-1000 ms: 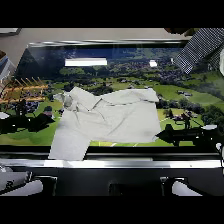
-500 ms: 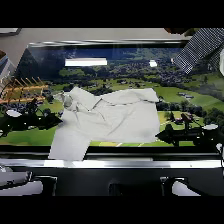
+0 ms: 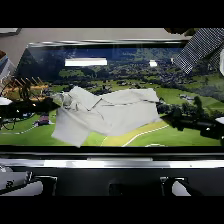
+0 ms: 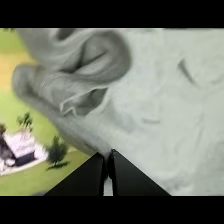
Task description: Fold the clothes and pants, and hang the long-sleeved shirts on hangers.
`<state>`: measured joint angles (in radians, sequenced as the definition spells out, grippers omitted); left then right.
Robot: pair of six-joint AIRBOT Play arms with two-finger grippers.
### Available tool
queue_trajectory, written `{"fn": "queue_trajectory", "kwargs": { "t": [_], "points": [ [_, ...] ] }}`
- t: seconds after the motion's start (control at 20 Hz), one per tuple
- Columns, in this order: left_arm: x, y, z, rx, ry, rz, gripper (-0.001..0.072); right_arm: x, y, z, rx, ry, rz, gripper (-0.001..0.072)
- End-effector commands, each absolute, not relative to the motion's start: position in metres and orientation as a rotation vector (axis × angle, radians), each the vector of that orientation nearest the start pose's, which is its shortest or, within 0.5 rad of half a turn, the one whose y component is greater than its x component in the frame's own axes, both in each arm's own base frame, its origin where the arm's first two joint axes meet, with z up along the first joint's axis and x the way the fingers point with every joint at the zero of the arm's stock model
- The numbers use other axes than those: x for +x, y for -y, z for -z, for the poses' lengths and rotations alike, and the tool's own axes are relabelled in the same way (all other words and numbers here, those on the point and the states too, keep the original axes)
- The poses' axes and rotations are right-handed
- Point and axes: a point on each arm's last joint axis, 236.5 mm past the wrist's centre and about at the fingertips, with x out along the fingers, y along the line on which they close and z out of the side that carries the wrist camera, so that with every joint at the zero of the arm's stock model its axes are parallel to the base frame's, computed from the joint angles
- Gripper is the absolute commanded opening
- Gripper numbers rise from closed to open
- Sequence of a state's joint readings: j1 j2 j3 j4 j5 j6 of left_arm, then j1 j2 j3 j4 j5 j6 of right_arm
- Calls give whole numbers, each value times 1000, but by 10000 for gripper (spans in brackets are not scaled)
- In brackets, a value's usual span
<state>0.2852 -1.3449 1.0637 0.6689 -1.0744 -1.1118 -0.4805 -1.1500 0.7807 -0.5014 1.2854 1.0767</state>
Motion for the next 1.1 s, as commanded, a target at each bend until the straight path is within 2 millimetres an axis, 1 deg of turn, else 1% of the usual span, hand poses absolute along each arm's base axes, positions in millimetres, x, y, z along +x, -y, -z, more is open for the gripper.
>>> {"fn": "queue_trajectory", "kwargs": {
  "t": [0.0,0.05,0.1,0.15,0.2,0.25,0.3,0.35,0.4,0.45,0.5,0.55,0.6,0.65,0.7,0.75,0.8,0.85,0.9,0.95,1.0,1.05],
  "points": [
    [446,46,-170,-563,-731,422,18,379,-32,-160,774,-749,-478,29],
    [443,46,-216,-527,-641,424,18,382,-30,-204,692,-658,-491,28],
    [435,45,-266,-488,-542,419,18,382,-28,-249,619,-567,-486,28],
    [422,45,-311,-447,-452,409,18,377,-27,-298,537,-464,-466,28],
    [403,44,-355,-399,-366,382,17,367,-25,-348,447,-355,-430,28],
    [382,40,-389,-362,-297,338,18,353,-22,-390,368,-258,-380,28],
    [359,34,-419,-337,-232,282,18,335,-19,-430,297,-162,-317,28],
    [332,25,-445,-319,-168,211,18,310,-15,-470,226,-57,-241,28],
    [305,17,-465,-303,-107,148,17,282,-12,-505,170,44,-164,28],
    [282,10,-478,-290,-61,92,17,255,-9,-532,139,130,-93,28],
    [257,4,-487,-284,-20,40,18,227,-7,-555,111,211,-31,28],
    [237,0,-494,-297,13,2,17,204,-7,-568,89,262,14,28],
    [219,-5,-500,-313,45,-35,17,185,-6,-575,84,296,54,28],
    [206,-8,-504,-324,71,-60,18,174,-5,-578,95,313,78,28],
    [195,-10,-508,-322,91,-79,18,168,-3,-578,103,320,97,28],
    [190,-12,-509,-313,101,-89,18,167,-2,-578,111,320,101,29],
    [191,-13,-508,-310,98,-96,18,170,-1,-575,126,308,99,29],
    [196,-15,-504,-297,84,-98,18,177,1,-570,147,282,96,29],
    [205,-16,-497,-295,58,-98,18,188,4,-561,177,238,88,29],
    [217,-17,-487,-305,24,-91,18,202,7,-549,213,185,75,29],
    [232,-13,-475,-297,-17,-65,18,220,8,-533,258,109,51,29],
    [251,-6,-460,-291,-71,-20,18,239,8,-514,300,24,23,29]
  ]
}}
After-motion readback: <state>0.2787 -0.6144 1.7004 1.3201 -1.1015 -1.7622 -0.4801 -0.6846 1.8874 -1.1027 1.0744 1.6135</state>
